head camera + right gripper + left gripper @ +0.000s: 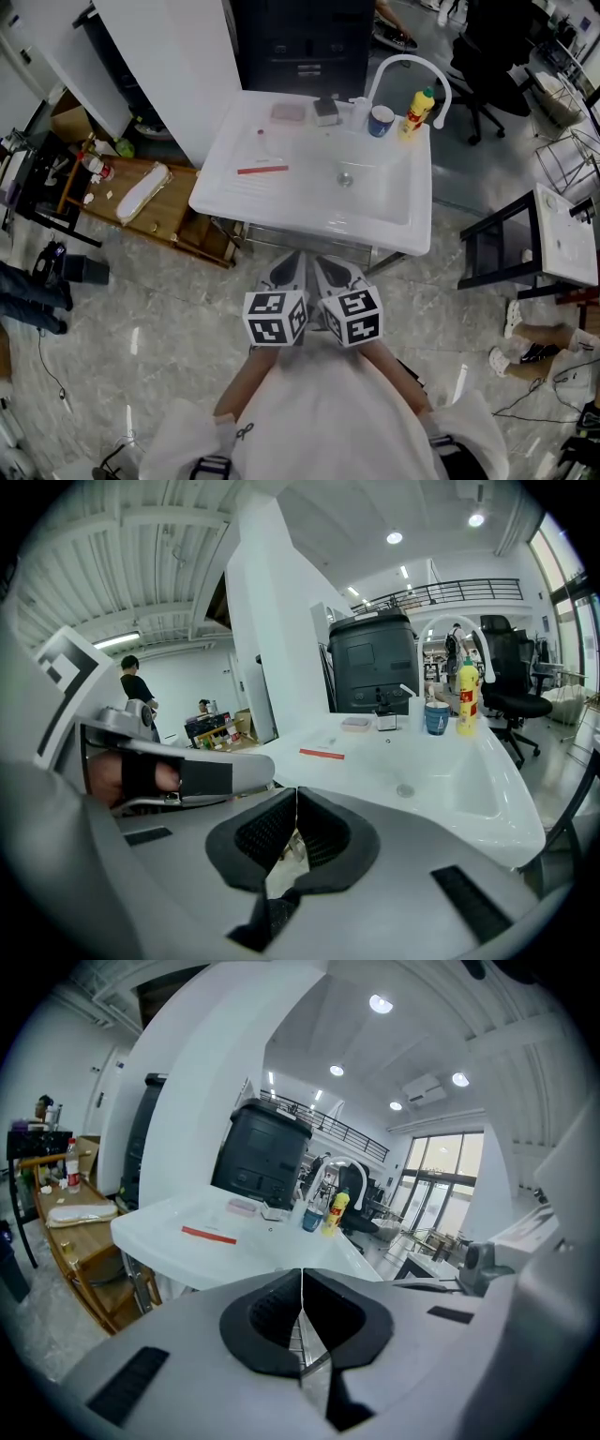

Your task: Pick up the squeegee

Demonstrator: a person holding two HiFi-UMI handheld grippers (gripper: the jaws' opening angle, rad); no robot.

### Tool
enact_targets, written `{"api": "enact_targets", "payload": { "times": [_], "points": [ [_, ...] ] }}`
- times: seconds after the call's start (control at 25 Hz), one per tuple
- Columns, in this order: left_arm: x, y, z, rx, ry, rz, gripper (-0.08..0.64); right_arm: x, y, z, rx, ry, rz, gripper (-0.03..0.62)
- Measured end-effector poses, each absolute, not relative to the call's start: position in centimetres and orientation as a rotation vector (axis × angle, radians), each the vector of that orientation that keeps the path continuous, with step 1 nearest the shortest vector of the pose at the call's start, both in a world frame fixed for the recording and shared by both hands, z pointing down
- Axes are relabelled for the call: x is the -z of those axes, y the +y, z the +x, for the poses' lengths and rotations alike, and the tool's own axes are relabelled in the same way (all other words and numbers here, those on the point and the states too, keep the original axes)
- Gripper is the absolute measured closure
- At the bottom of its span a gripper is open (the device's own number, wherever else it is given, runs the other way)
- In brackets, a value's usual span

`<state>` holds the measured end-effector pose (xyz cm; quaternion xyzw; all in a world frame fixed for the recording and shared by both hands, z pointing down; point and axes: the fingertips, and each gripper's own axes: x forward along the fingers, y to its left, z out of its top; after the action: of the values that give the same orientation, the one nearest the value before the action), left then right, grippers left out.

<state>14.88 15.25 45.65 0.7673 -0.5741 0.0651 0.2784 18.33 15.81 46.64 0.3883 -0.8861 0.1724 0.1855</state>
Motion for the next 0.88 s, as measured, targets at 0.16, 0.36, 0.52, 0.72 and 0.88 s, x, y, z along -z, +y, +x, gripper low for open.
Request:
{"api": "enact_targets", "payload": {
  "times": [0.16,0.36,0.52,0.72,0.88],
  "points": [
    [-45.6,14.8,13.8,-0.160,-1.559,2.042,0.532,-46.5,15.3,17.4,-0.476,-2.502,1.077,0.566],
    [-46.3,14.0,12.0,-0.150,-1.581,2.007,0.532,-46.9,14.4,16.1,-0.471,-2.505,1.055,0.565],
    [-46.7,12.4,11.1,-0.147,-1.578,1.992,0.532,-47.3,13.0,15.4,-0.482,-2.493,1.049,0.565],
    [-47.1,9.8,10.5,-0.160,-1.557,1.997,0.532,-47.8,10.5,14.7,-0.502,-2.481,1.061,0.565],
    [-47.3,7.3,9.7,-0.172,-1.545,1.997,0.532,-48.0,8.1,13.9,-0.515,-2.477,1.060,0.565]
  ]
}}
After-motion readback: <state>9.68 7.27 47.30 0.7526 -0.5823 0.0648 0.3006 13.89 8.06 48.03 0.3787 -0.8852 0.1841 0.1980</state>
